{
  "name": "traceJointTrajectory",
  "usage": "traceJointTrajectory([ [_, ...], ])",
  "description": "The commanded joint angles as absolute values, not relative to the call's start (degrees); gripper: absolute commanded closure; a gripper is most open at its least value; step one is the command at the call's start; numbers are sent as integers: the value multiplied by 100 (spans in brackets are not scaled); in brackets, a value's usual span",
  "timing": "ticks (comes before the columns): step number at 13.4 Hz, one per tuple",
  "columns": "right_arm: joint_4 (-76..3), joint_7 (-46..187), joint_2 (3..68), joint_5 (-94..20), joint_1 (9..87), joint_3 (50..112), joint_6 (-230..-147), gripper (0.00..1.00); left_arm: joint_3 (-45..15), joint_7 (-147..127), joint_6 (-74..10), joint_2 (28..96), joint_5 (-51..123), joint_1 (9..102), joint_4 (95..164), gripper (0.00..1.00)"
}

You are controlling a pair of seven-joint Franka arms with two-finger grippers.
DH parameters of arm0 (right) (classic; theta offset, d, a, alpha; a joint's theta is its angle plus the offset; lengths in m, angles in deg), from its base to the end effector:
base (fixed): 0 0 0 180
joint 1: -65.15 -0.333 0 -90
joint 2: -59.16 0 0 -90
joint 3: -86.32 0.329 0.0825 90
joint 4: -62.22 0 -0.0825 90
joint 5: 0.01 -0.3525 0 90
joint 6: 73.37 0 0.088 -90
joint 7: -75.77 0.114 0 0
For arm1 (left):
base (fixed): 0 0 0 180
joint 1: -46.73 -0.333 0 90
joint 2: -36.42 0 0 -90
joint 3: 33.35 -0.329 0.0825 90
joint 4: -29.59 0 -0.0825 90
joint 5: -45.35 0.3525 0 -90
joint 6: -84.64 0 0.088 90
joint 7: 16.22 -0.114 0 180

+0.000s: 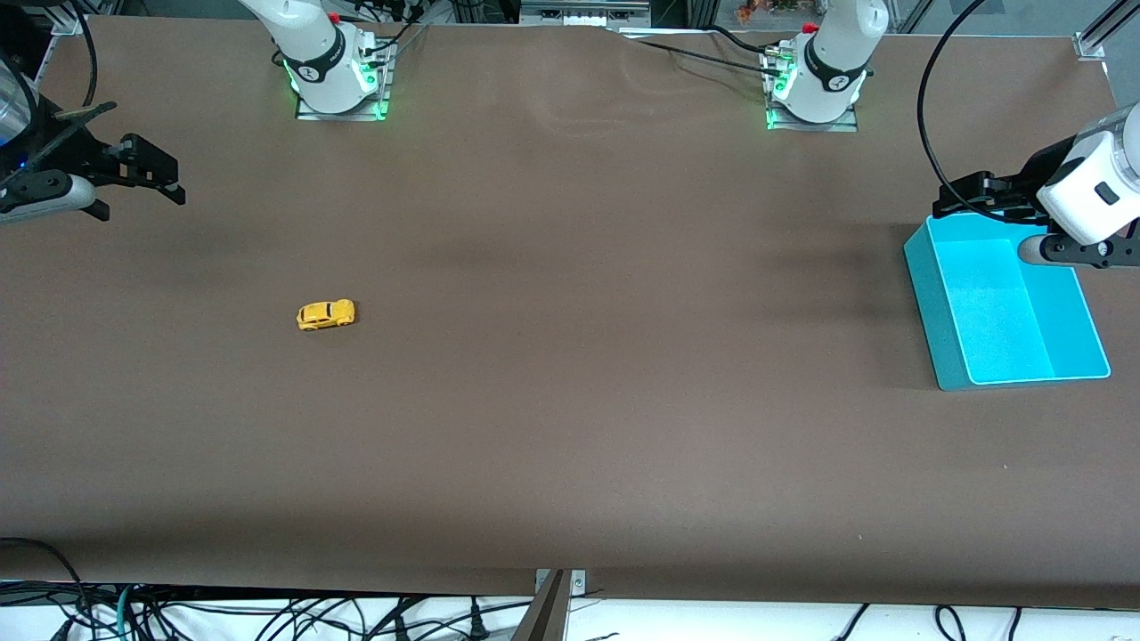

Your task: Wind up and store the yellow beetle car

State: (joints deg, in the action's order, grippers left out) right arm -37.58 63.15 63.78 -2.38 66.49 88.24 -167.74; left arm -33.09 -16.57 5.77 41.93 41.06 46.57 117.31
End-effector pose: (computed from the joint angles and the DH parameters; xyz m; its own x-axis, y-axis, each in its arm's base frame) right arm 0.5006 0.0102 0.6027 0.9743 0.2250 -0.0055 0.2246 -0.9736 -0.0407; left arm 0.5273 -0.0104 0.5832 0.9688 -0.0223 -0.2470 -0.0034 -0.9971 0.0766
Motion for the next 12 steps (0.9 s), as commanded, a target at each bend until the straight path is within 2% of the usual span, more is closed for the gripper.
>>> traceJointTrajectory([
  [1,-3718,6408,6443,-150,6656,8816,-16618,0,-3274,-1692,598,4240,4192,4629,11590,0],
  [12,-3727,6443,6347,-106,6656,8790,-16662,0,-3274,-1718,598,4240,4201,4629,11590,0],
])
